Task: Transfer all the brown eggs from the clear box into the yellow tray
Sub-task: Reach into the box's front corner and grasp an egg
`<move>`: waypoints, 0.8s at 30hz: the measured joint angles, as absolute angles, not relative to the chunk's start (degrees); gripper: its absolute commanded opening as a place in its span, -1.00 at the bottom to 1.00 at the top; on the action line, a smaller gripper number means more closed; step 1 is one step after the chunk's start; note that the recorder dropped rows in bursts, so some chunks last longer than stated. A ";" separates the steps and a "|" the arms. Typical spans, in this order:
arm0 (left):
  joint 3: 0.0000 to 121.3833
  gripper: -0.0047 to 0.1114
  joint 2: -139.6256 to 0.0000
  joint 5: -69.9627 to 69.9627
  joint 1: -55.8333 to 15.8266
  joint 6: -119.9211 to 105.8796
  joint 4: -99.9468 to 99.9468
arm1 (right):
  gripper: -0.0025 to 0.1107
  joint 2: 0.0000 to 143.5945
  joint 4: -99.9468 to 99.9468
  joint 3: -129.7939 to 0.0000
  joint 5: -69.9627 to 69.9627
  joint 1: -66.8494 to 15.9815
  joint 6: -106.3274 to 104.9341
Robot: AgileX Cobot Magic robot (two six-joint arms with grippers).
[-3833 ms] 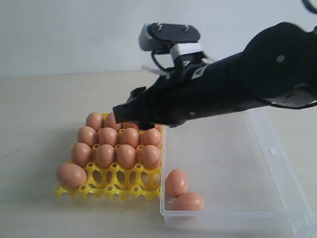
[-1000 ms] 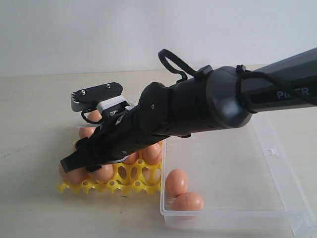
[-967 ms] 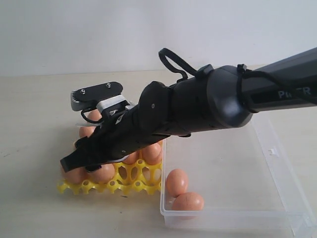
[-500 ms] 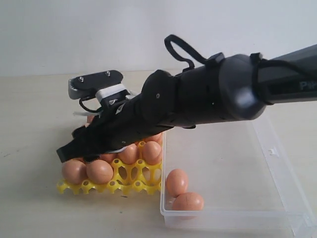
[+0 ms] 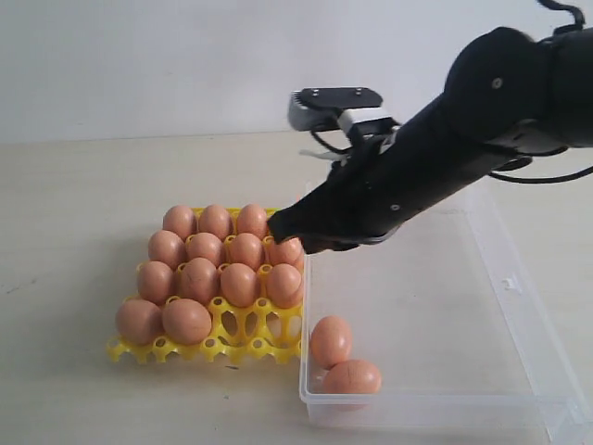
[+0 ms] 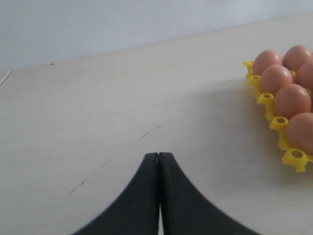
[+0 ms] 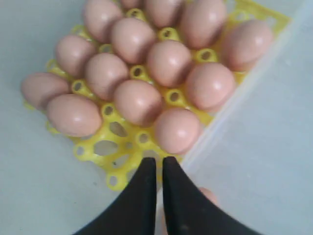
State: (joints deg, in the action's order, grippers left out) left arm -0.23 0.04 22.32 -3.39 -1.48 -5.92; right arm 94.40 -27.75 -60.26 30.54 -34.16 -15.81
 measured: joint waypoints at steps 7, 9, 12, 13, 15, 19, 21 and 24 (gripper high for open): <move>-0.23 -0.92 0.04 22.32 -3.39 -1.48 -5.92 | 0.04 96.85 -27.78 -60.26 34.90 -25.75 -13.06; -0.23 -0.92 0.04 22.32 -3.39 -1.48 -5.92 | 0.06 98.26 -29.19 -60.26 35.22 -25.29 -12.40; -0.23 -0.92 0.04 22.32 -3.39 -1.48 -5.92 | 0.06 100.23 -32.49 -60.26 36.15 -25.18 -12.13; -0.23 -0.92 0.04 22.32 -3.39 -1.48 -5.92 | 0.06 100.88 -33.46 -60.26 36.41 -25.18 -12.03; -0.23 -0.92 0.04 22.32 -3.39 -1.48 -5.92 | 0.06 101.90 -35.01 -60.26 37.00 -25.29 -12.04; -0.23 -0.92 0.04 22.32 -3.39 -1.48 -5.92 | 0.06 103.70 -36.65 -60.26 38.91 -25.62 -12.04; -0.23 -0.92 0.04 22.32 -3.39 -1.48 -5.92 | 0.05 104.77 -37.55 -60.26 39.44 -25.76 -12.04; -0.23 -0.92 0.04 22.32 -3.39 -1.48 -5.92 | 0.04 106.36 -38.39 -60.26 40.20 -25.97 -12.16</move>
State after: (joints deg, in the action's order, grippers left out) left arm -0.23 0.04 22.32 -3.39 -1.48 -5.92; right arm 106.36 -38.39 -60.26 40.20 -25.97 -12.16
